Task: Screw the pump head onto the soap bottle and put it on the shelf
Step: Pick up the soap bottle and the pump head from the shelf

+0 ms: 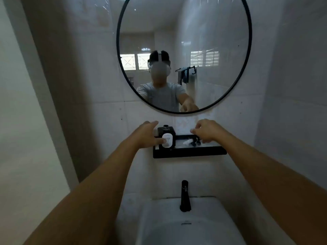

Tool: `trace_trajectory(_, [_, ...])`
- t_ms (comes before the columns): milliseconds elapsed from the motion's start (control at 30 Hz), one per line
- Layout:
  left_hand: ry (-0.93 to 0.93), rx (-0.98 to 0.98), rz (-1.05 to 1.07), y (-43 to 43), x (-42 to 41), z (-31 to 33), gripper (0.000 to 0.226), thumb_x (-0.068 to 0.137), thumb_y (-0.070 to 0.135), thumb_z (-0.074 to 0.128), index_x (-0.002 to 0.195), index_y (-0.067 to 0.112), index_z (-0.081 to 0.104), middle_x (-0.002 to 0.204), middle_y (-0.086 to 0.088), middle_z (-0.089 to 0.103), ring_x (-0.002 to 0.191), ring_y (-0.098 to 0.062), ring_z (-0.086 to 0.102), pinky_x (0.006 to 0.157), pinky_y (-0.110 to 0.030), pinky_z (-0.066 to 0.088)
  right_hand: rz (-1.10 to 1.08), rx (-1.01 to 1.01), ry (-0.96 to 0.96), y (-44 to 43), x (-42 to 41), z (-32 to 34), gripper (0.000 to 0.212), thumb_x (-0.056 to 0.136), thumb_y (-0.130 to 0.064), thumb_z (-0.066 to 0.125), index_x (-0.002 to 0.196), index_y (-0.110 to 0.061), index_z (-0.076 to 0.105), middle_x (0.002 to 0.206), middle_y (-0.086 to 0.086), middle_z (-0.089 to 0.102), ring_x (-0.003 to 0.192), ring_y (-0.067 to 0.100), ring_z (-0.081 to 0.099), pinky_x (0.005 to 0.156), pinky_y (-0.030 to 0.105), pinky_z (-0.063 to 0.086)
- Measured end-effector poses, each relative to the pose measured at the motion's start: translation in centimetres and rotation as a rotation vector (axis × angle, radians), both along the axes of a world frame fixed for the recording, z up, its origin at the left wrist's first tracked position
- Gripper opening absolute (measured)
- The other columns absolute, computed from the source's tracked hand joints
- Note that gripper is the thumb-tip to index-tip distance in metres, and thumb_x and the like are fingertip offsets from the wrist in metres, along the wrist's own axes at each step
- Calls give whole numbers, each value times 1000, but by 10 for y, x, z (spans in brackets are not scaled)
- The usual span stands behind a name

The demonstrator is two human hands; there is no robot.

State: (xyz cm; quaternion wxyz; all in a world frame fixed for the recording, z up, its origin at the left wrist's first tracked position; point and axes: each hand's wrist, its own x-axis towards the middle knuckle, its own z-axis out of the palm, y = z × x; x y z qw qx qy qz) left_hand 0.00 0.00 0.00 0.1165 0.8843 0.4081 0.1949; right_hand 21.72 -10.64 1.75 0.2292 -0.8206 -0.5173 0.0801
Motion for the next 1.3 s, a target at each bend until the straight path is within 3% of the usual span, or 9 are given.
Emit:
trace_trajectory(167, [-64, -34, 4, 7, 11, -24, 103, 71, 55, 77, 153, 21, 24, 151, -10, 37, 132, -28, 45, 95, -32, 37, -21, -7, -11, 19, 17, -13, 35, 92, -43, 55, 98, -9, 61, 77, 10, 72, 66, 23, 72, 76, 39, 59])
trace_trajectory(267, [-108, -52, -12, 13, 16, -32, 104, 70, 51, 79, 153, 22, 22, 151, -10, 37, 131, -27, 44, 94, -29, 35, -40, -18, -19, 27, 21, -20, 31, 90, -41, 56, 89, -10, 55, 82, 11, 70, 67, 25, 68, 60, 31, 51])
trace_trajectory(500, [-169, -69, -77, 31, 17, -39, 107, 67, 46, 84, 152, 22, 24, 146, -10, 40, 129, -26, 46, 98, -32, 38, -135, 23, -31, 43, 20, -35, 39, 88, -47, 56, 102, -11, 51, 76, 5, 57, 60, 19, 58, 51, 29, 41])
trace_trajectory(567, [-197, -75, -108, 35, 18, -41, 105, 67, 44, 85, 151, 23, 26, 144, -10, 42, 126, -24, 49, 96, -29, 40, -171, 42, -47, 48, 18, -37, 47, 88, -48, 57, 112, -8, 50, 82, 5, 54, 64, 20, 53, 51, 29, 37])
trace_trajectory(633, [-216, -81, -133, 38, 19, -45, 105, 67, 43, 85, 151, 24, 26, 142, -9, 43, 124, -21, 50, 93, -25, 39, -208, 76, -60, 55, 16, -40, 55, 87, -49, 57, 120, -6, 48, 100, 13, 60, 74, 25, 51, 54, 30, 37])
trace_trajectory(700, [-228, -82, -152, 41, 19, -48, 105, 67, 43, 84, 152, 24, 25, 141, -8, 45, 123, -20, 49, 93, -24, 37, -246, 99, -56, 59, 15, -43, 57, 87, -48, 58, 122, -5, 47, 113, 17, 62, 82, 30, 56, 58, 31, 39])
trace_trajectory(833, [-254, -55, -181, 44, 20, -52, 102, 67, 43, 84, 151, 22, 28, 136, -6, 48, 115, -14, 48, 91, -23, 36, -278, 114, -40, 65, 13, -49, 57, 87, -46, 60, 122, -4, 46, 117, 18, 61, 100, 36, 62, 63, 32, 40])
trace_trajectory(1300, [-352, -48, -204, 53, 22, -59, 95, 64, 38, 87, 144, 19, 40, 126, -4, 54, 110, -16, 53, 88, -23, 40, -339, 179, 119, 70, 10, -51, 34, 76, -20, 68, 99, -7, 47, 88, 12, 65, 66, 26, 69, 46, 25, 46])
